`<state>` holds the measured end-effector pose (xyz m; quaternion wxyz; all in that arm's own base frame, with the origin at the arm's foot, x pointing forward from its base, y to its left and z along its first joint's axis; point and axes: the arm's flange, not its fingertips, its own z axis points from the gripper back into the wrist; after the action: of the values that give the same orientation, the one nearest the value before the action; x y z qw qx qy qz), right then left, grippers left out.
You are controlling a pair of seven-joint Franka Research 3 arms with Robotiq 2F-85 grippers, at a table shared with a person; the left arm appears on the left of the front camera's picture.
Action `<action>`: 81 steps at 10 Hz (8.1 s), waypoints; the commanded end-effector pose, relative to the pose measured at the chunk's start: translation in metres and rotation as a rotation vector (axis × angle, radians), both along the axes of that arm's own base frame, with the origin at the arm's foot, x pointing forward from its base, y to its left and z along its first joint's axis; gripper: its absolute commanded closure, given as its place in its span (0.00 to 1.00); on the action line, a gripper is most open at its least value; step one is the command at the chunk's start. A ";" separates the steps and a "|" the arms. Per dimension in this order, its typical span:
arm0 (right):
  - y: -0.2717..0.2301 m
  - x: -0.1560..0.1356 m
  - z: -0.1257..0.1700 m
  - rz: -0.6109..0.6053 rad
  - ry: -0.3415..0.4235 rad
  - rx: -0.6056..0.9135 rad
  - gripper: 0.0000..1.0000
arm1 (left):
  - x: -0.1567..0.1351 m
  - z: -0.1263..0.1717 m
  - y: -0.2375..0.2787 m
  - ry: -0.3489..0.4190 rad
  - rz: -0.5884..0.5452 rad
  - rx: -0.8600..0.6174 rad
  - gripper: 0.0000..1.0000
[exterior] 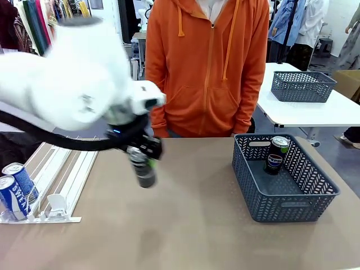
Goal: Retrieve and store the cans from the dispenser.
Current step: Pick up the last remaining can from one row of the Automatic Can Dispenser and place it in the middle of the table, then pick up one can from the Automatic Can Dispenser and place it in the middle of the table.
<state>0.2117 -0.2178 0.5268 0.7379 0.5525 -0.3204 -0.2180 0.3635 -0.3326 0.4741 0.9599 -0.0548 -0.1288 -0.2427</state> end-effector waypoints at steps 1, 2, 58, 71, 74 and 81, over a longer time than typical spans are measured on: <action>0.000 0.002 0.001 0.000 -0.037 0.010 0.00 | 0.039 -0.024 -0.035 0.069 -0.084 0.018 1.00; 0.000 0.002 0.001 0.000 -0.037 0.010 0.00 | 0.049 -0.043 -0.054 0.084 -0.049 0.062 1.00; 0.000 0.002 0.001 0.000 -0.037 0.010 0.00 | -0.058 0.011 0.403 0.051 0.313 0.060 0.00; 0.000 0.002 0.001 0.000 -0.037 0.010 0.00 | -0.024 -0.079 0.380 0.144 0.511 0.079 0.00; 0.000 0.002 0.001 0.000 -0.037 0.010 0.00 | -0.027 -0.083 0.378 0.187 0.504 0.115 0.00; 0.000 0.002 0.001 0.000 -0.037 0.010 0.00 | -0.028 -0.092 0.376 0.229 0.501 0.130 0.00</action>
<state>0.2121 -0.2180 0.5263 0.7383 0.5522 -0.3194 -0.2190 0.3643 0.0494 0.4053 0.9999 -0.0013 -0.0084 -0.0099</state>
